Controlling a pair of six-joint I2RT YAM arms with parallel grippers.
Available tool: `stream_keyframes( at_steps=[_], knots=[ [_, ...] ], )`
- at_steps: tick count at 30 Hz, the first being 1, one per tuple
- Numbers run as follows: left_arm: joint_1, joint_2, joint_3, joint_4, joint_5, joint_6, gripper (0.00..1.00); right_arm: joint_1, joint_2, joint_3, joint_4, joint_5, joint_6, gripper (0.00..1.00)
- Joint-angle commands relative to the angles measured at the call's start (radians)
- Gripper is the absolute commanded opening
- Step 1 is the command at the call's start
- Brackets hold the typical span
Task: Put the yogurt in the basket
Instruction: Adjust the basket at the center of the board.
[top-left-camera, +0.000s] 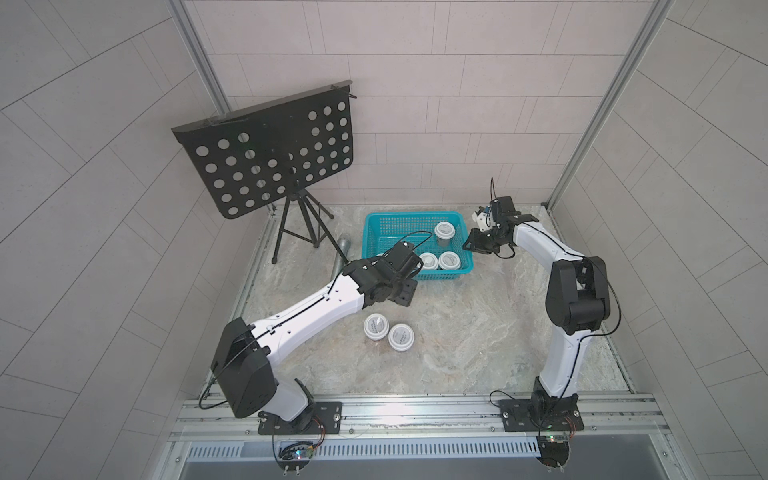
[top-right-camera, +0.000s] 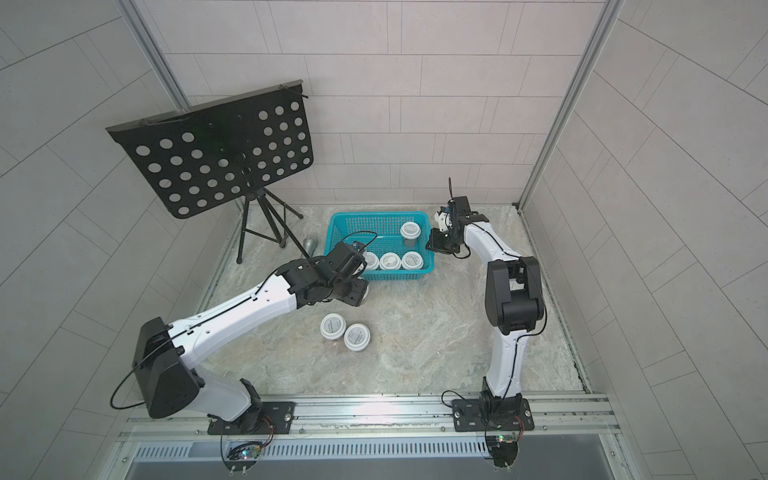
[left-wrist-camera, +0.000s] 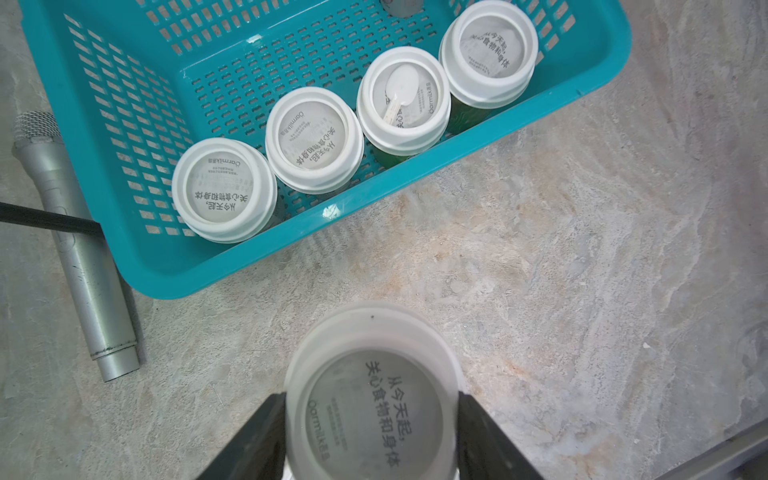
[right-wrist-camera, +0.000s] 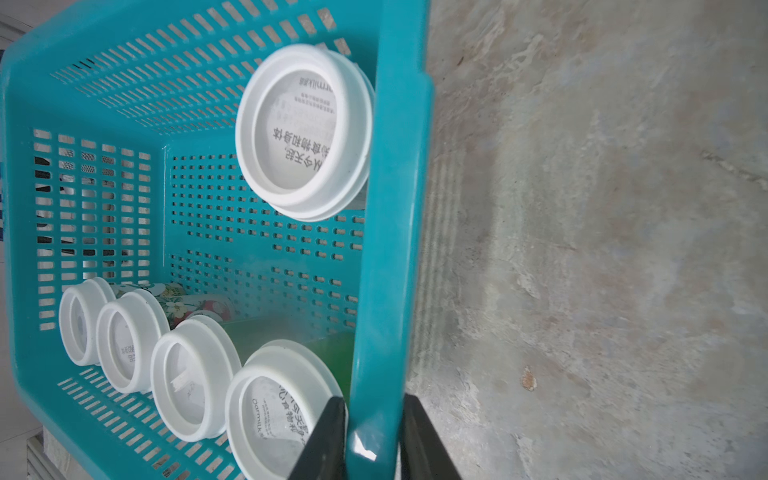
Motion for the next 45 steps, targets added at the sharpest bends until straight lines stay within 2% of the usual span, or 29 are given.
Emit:
stream_keyframes(
  at_steps=[1, 9, 16, 27, 33, 45],
  knots=[
    [0.011, -0.037, 0.036, -0.021, -0.01, 0.017, 0.65, 0.002, -0.012, -0.035, -0.009, 0.012, 0.016, 0.24],
    [0.037, -0.059, 0.07, -0.026, -0.016, 0.047, 0.65, 0.002, -0.098, -0.162, 0.041, 0.035, 0.047, 0.21],
    [0.067, -0.025, 0.142, -0.028, 0.004, 0.081, 0.66, 0.005, -0.202, -0.287, 0.086, 0.061, 0.073, 0.2],
    [0.093, 0.153, 0.343, -0.026, 0.01, 0.093, 0.66, 0.007, -0.289, -0.382, 0.097, 0.066, 0.078, 0.21],
    [0.12, 0.275, 0.42, 0.032, -0.027, 0.068, 0.66, 0.007, -0.291, -0.38, 0.099, 0.061, 0.08, 0.21],
    [0.164, 0.52, 0.566, 0.114, -0.011, 0.021, 0.66, 0.013, -0.272, -0.374, 0.106, 0.038, 0.083, 0.21]
  ],
)
